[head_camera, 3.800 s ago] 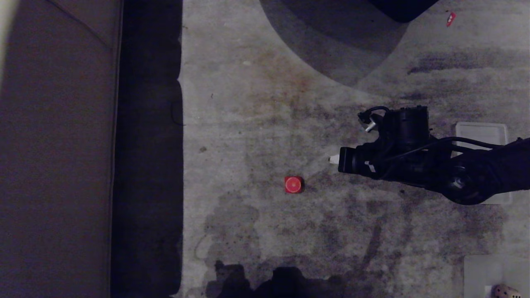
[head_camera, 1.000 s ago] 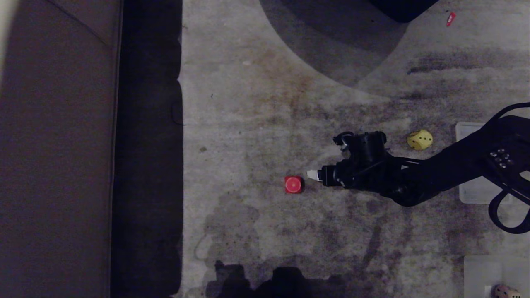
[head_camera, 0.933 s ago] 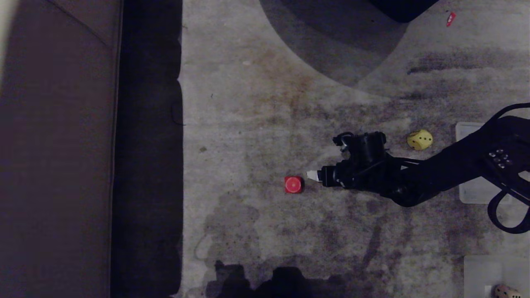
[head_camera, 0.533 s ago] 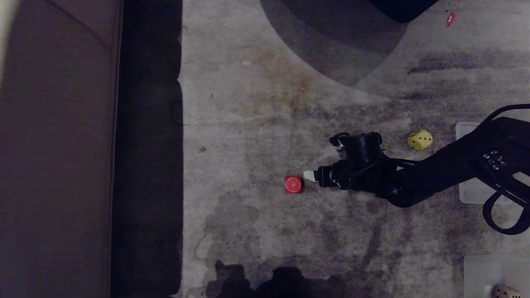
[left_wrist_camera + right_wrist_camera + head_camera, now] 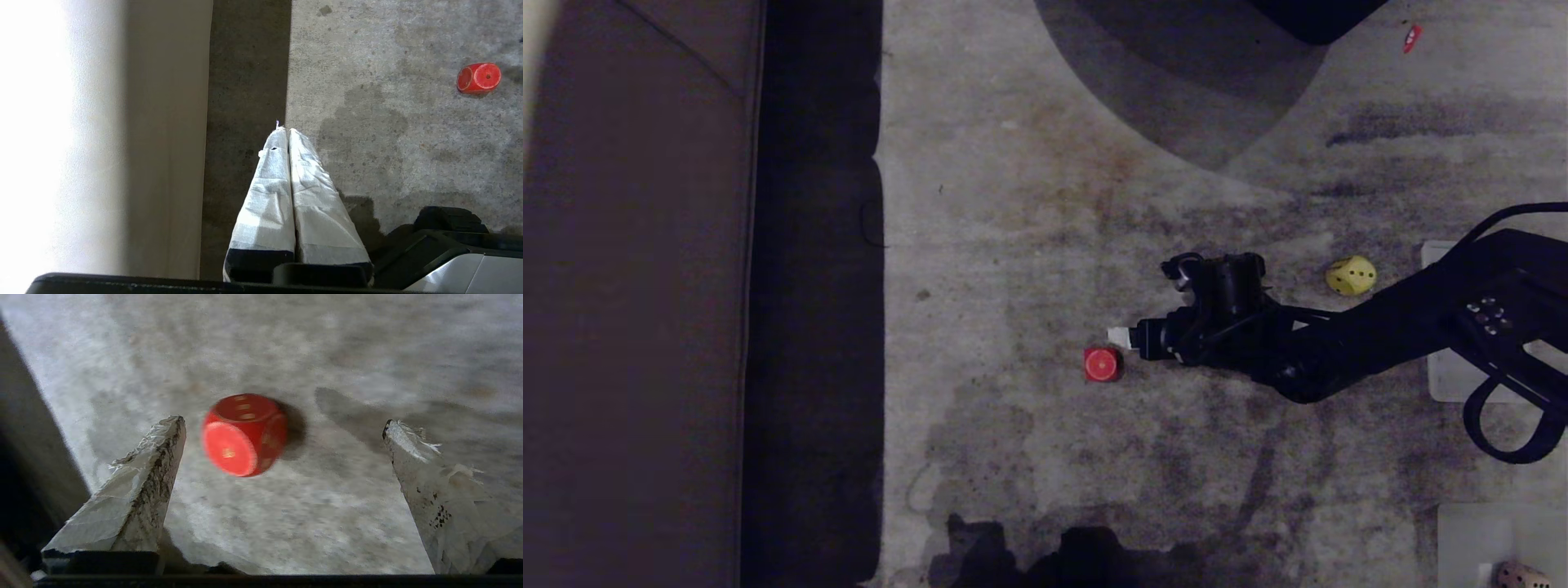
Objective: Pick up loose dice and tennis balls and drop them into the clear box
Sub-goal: Pick up toys out of the box
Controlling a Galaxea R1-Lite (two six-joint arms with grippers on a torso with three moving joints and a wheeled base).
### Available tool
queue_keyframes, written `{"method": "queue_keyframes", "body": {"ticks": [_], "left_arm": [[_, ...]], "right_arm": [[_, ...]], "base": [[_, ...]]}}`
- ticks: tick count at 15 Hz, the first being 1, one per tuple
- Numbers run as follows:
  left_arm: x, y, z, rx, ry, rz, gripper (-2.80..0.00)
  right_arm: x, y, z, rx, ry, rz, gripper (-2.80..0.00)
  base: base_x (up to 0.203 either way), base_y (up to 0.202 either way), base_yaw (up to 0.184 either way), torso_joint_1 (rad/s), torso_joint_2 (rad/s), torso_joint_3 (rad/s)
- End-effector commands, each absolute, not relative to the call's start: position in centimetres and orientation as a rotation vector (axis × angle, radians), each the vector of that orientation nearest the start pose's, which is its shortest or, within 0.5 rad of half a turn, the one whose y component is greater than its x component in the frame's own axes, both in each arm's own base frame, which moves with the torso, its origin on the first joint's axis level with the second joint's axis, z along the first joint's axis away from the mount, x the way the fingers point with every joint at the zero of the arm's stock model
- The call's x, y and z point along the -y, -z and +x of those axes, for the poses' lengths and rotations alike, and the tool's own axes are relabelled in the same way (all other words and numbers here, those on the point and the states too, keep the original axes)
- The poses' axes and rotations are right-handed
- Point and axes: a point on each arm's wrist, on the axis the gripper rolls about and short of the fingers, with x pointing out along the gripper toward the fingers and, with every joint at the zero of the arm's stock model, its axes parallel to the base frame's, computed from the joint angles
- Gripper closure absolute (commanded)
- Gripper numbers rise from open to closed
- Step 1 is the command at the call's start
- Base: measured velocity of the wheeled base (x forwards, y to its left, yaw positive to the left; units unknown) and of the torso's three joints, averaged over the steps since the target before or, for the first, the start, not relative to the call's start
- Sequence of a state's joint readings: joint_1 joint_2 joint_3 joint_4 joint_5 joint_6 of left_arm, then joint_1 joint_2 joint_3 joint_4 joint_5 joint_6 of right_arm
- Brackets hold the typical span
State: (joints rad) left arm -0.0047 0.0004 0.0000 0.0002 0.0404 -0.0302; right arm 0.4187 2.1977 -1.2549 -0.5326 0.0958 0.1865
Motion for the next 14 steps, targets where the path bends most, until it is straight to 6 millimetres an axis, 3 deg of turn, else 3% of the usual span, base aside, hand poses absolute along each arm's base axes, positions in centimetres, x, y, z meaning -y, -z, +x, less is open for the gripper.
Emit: {"method": "queue_keyframes", "body": {"ticks": [1,7,14], "left_arm": [[-0.1,-7.5,-2.3,-0.003,-0.037,-0.031,0.0],[-0.1,-7.5,-2.3,-0.001,-0.037,-0.031,0.0],[-0.1,-7.5,-2.3,-0.002,-0.038,-0.031,0.0]], "right_arm": [[-18.0,-10.5,39.6,-0.45,-0.473,0.115,-2.8],[-18.7,-10.1,40.5,-0.442,-0.474,0.133,-2.8],[-19.1,-7.6,41.3,-0.456,-0.47,0.132,-2.8]], "base": [[0.0,0.0,0.0,0.0,0.0,0.0],[0.0,0.0,0.0,0.0,0.0,0.0],[0.0,0.0,0.0,0.0,0.0,0.0]]}}
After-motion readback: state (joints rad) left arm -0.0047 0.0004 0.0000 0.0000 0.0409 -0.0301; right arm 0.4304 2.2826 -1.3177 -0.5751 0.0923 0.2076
